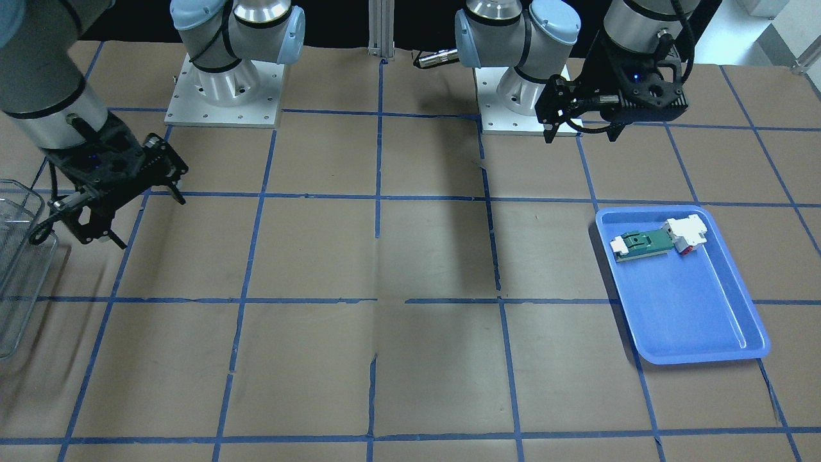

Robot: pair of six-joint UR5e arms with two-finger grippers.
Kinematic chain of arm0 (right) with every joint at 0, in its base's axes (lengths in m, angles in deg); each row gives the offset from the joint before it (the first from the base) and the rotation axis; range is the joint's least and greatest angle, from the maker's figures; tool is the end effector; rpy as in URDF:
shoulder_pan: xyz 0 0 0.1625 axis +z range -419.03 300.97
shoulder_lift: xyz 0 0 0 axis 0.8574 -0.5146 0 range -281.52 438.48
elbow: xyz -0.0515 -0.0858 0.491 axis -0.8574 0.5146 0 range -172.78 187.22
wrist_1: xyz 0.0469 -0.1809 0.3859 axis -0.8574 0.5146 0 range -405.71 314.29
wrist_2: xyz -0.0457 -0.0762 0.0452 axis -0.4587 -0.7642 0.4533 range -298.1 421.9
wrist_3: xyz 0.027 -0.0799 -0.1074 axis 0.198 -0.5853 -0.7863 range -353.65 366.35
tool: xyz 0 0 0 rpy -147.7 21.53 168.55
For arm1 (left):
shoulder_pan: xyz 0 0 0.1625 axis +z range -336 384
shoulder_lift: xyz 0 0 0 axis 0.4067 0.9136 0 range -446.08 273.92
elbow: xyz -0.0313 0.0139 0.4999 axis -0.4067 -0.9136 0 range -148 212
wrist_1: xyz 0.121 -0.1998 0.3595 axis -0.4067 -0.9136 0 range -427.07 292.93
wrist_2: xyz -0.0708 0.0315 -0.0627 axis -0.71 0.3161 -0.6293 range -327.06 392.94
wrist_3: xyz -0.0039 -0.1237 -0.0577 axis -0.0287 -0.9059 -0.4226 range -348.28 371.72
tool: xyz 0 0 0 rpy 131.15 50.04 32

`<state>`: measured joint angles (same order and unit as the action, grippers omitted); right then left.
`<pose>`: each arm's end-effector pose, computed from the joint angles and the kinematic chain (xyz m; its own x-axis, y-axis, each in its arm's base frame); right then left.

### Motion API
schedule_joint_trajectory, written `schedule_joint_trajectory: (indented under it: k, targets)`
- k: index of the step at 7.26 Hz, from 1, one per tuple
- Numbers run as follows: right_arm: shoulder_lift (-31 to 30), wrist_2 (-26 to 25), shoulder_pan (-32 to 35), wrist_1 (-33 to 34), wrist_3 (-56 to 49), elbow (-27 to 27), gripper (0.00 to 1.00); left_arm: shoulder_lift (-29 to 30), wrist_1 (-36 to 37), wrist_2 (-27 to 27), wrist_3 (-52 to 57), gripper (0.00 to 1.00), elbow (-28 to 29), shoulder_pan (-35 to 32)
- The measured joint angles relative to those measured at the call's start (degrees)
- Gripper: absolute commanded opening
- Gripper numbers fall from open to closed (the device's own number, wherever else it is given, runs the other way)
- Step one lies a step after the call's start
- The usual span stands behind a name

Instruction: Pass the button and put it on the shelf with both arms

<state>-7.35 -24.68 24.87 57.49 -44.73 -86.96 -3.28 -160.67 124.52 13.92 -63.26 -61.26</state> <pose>0.0821 -0.5624 0.4756 -0.7062 -0.7074 0.0284 -0.7062 0.7010 -0.0992 -0.0928 -0.4493 0.5341 -0.9987 -0.0437 -0.0264 -0.0445 0.9986 0.0299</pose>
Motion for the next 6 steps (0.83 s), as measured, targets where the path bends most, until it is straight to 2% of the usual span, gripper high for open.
schedule_joint_trajectory:
  k: [1,3,6]
  targets:
    - [1.2,-0.3,2.1,-0.7,12.6,2.4,1.0,-0.3,0.0,0.0,0.9,1.0,0.0,0.2]
    - [2.6,-0.4,3.2,-6.8,32.1,7.6,1.0,-1.1,-0.4,0.1,4.4,1.0,-0.1,0.3]
    - [1.5,0.2,3.3,-14.4,47.3,9.2,1.0,-1.9,0.0,-0.1,5.5,1.0,-2.5,0.1]
